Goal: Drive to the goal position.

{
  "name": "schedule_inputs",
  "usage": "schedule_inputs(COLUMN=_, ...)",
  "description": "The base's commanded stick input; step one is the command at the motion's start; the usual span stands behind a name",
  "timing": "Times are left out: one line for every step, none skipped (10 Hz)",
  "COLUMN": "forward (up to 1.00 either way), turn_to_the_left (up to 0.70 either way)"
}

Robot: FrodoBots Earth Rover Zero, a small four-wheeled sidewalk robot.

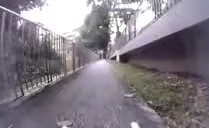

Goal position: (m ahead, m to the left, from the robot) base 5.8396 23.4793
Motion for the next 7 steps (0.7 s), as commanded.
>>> schedule_inputs(forward=0.70, turn_to_the_left=0.03)
schedule_inputs(forward=0.70, turn_to_the_left=0.03)
schedule_inputs(forward=0.70, turn_to_the_left=-0.01)
schedule_inputs(forward=0.70, turn_to_the_left=-0.05)
schedule_inputs(forward=0.70, turn_to_the_left=-0.10)
schedule_inputs(forward=0.70, turn_to_the_left=-0.11)
schedule_inputs(forward=0.70, turn_to_the_left=-0.11)
